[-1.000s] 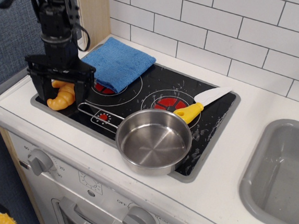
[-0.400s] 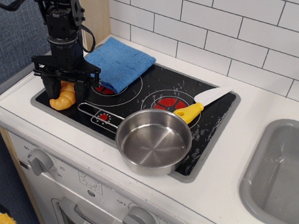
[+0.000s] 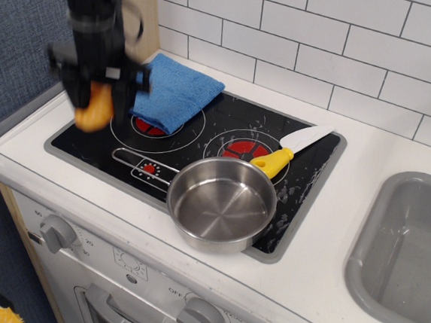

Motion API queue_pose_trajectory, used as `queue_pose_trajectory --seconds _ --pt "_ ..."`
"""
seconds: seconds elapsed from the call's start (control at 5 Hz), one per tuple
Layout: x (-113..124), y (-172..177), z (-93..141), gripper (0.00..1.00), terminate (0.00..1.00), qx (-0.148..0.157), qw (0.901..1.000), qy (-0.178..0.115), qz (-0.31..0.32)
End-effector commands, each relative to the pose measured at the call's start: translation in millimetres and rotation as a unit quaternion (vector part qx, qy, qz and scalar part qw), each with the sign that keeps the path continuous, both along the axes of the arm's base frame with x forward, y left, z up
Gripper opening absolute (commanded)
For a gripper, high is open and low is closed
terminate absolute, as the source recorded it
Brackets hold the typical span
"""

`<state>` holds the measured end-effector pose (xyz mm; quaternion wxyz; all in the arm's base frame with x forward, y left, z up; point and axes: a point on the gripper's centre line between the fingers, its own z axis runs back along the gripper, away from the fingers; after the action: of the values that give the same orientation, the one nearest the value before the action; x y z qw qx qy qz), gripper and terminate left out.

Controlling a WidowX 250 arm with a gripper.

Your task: Move the croissant and place it in the pot.

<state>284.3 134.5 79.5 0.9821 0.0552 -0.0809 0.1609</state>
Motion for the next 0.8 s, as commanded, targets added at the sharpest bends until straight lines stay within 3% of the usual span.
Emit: queue_pose_trajectory --seconds 0.0,0.2,0.4,0.6 --pt "-6 -98 14 0.0 0.0 -0.024 0.9901 -0.019 -0.137" --pt "-29 -146 -7 0.0 0.0 -0.041 0.9822 0.018 -0.183" --pt "-45 -165 -20 0.0 0.0 -0.045 0.9773 0.032 -0.205" --pt "-45 -168 -29 0.0 0.0 -0.04 0.9758 0.042 -0.211"
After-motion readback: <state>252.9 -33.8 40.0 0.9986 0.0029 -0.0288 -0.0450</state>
